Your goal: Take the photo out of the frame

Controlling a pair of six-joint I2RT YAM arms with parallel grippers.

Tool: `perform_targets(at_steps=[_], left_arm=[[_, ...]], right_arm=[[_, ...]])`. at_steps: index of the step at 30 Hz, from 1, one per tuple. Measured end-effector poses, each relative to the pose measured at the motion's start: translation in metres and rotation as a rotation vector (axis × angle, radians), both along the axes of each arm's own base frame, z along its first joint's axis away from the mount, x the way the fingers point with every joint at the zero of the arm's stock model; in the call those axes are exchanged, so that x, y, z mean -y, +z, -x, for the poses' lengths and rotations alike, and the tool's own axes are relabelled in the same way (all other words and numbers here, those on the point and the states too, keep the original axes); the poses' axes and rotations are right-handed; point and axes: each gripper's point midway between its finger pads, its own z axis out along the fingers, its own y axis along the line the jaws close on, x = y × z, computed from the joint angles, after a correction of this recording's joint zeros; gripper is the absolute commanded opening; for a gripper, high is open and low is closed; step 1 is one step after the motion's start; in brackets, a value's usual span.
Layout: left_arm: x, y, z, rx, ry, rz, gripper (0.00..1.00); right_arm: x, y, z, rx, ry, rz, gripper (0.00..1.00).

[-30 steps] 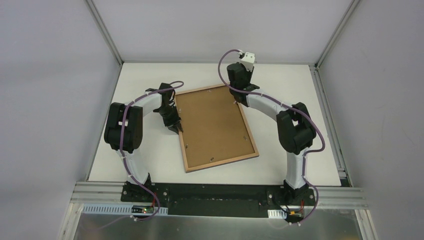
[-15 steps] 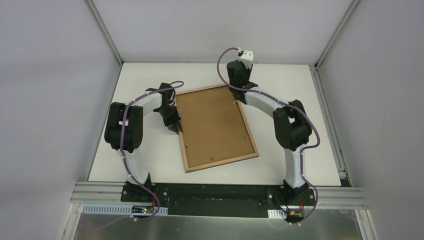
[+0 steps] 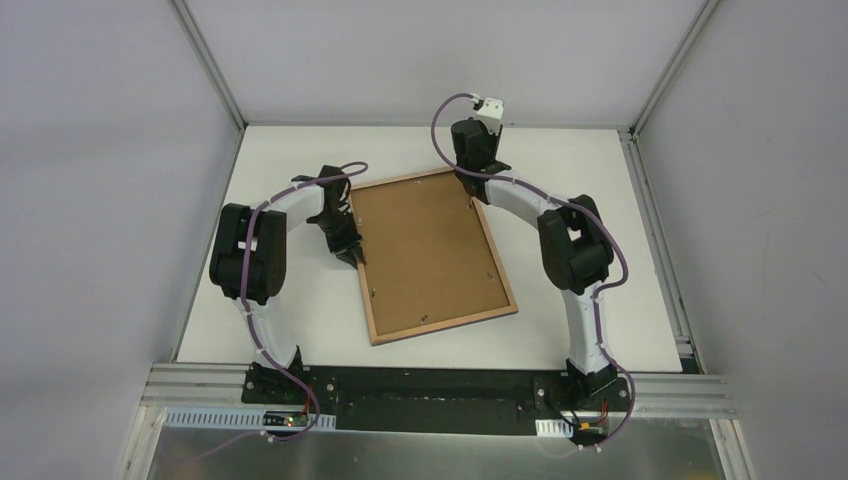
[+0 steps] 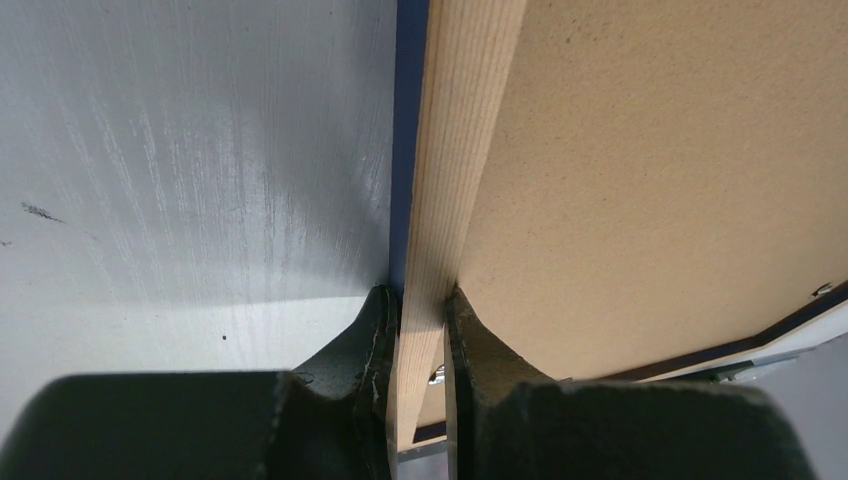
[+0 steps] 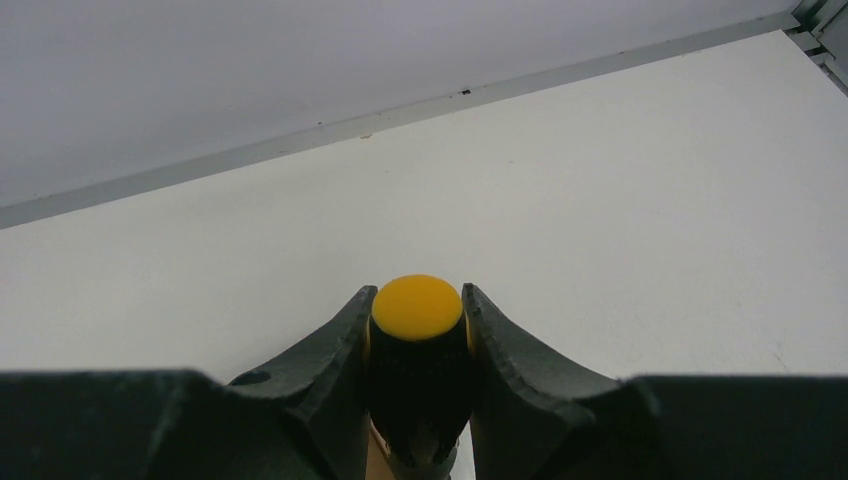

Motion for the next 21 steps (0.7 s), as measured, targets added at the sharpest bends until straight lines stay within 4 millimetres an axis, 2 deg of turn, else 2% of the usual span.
perform_targets(at_steps=[6, 11, 14, 16, 18, 21], left_arm=[[0.0, 0.0, 0.007, -0.039, -0.001, 0.003, 0.01], [0.002, 0.001, 0.008, -0.051, -0.02, 0.011, 0.45], [0.002, 0.004, 0.009, -0.048, -0.042, 0.019, 0.55], [0.002, 0.009, 0.009, -0.039, -0.054, 0.027, 0.59], [0.006, 0.021, 0.004, -0.004, -0.059, 0.047, 0.64], [0.019, 0.055, -0.011, 0.117, -0.069, 0.129, 0.7]], right_arm=[[-0.003, -0.003, -0.005, -0.007, 0.011, 0.004, 0.0], [-0.013, -0.007, 0.002, -0.077, 0.066, -0.034, 0.0], [-0.019, -0.005, 0.022, -0.177, 0.123, -0.078, 0.0], [-0.021, 0.008, 0.041, -0.241, 0.167, -0.113, 0.0], [-0.022, 0.025, 0.061, -0.287, 0.209, -0.159, 0.0], [-0.026, 0.056, 0.095, -0.352, 0.301, -0.284, 0.0]])
